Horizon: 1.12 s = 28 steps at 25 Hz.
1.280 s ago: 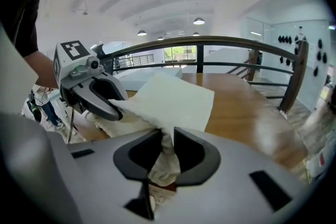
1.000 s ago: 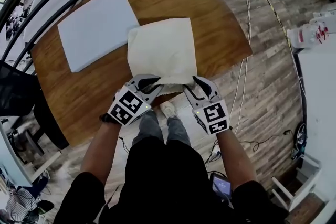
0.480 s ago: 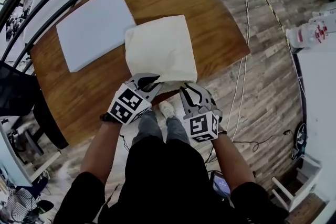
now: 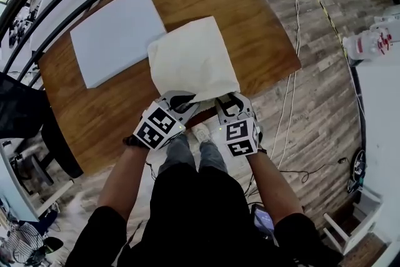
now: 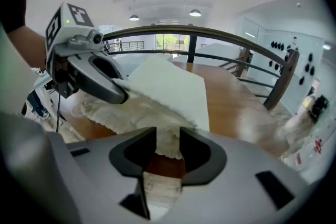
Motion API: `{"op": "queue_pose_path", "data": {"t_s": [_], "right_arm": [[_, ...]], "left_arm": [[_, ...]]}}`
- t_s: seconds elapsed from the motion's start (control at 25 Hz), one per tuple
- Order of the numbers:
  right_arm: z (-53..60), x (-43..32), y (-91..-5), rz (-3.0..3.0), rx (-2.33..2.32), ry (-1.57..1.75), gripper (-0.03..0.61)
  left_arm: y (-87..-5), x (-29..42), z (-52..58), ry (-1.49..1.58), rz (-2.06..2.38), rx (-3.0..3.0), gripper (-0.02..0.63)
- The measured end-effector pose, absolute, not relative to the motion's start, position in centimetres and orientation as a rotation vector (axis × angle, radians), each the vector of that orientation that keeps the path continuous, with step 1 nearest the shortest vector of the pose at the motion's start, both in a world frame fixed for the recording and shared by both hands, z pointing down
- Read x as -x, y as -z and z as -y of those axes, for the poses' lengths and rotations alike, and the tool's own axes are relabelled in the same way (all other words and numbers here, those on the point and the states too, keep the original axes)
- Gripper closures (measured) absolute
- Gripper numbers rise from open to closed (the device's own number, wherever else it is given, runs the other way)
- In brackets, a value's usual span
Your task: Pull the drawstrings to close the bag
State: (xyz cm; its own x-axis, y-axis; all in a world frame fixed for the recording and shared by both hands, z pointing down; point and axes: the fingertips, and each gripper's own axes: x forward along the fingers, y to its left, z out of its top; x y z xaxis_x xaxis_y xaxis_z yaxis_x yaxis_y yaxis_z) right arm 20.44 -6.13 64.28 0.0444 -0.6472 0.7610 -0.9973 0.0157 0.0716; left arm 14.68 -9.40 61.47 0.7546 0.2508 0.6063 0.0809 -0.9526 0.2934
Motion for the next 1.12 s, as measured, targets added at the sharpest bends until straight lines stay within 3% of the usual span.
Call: {"op": "queue_pose_path", "data": {"t_s": [0.36,0.56,0.68,1.12], "right_arm": [[8.5,-21.0,-65.9,1.613,-1.7,-0.828,0.373],[8.5,-21.4,-66.8,1.593,-1.703,-1.003,0.425],[8.4,-21.4,-66.8,1.617,-1.668,-0.991,0.431],[6.9,-20.5,-66.4,1.806,-1.581,-0.899,0.544]], "left_arm": [[-62.7,-14.9,9.0,-1.025,-0.336,-2.616,0.566],[-62.9,-14.6,9.0,-1.045,-0.335,-2.609,0.566],[-63.1,-14.6,9.3,-1.053,-0.303,-2.613,0.566],[-64.0,-13.7,10.5,-1.04,-0.141,-2.592,0.572]]}}
